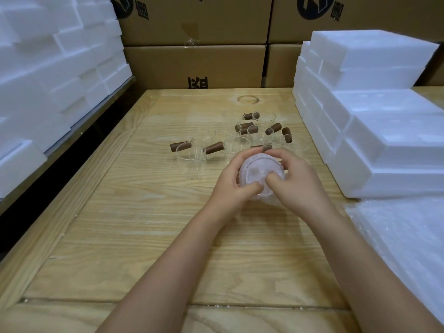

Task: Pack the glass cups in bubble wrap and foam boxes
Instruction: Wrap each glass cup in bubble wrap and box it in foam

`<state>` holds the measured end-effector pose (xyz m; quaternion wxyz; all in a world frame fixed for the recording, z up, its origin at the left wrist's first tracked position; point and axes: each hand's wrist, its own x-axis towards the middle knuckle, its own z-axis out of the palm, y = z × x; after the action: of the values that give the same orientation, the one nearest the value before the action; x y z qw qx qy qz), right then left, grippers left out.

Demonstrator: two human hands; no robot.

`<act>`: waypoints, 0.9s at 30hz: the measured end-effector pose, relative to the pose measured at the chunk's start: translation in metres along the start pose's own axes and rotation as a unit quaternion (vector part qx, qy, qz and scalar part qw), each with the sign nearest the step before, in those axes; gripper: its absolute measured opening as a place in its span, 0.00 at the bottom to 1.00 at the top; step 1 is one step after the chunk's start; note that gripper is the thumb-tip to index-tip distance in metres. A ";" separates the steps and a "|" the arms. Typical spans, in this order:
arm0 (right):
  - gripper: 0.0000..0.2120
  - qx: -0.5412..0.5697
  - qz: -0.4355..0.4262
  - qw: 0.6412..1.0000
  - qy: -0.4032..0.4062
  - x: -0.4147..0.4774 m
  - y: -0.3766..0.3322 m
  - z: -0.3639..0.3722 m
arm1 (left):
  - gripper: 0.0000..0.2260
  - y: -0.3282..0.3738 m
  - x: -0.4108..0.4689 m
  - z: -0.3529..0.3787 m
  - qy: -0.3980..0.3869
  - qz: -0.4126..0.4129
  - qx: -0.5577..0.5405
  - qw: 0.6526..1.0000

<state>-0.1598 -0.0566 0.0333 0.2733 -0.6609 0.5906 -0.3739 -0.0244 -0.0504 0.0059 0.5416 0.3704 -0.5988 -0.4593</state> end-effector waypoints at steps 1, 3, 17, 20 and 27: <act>0.21 0.009 0.001 1.000 0.001 0.000 0.000 -0.001 | 0.25 -0.001 0.001 0.000 0.011 -0.008 -0.009 1.000; 0.21 0.027 -0.009 0.999 -0.022 -0.001 -0.002 -0.003 | 0.26 -0.005 0.004 0.000 0.050 -0.018 0.000 0.999; 0.11 -0.078 -0.024 0.995 0.054 -0.001 -0.001 0.008 | 0.18 -0.004 -0.005 0.009 0.057 0.037 0.084 0.994; 0.15 -0.041 -0.031 0.999 -0.001 0.000 0.001 0.005 | 0.20 -0.006 -0.003 0.010 0.125 0.009 0.103 0.987; 0.13 -0.008 -0.043 0.999 -0.010 -0.002 0.001 -0.002 | 0.15 -0.004 -0.003 0.001 0.068 0.040 0.090 0.993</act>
<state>-0.1618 -0.0547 0.0333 0.2579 -0.6915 0.5616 -0.3741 -0.0254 -0.0482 0.0012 0.5633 0.4238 -0.6137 -0.3556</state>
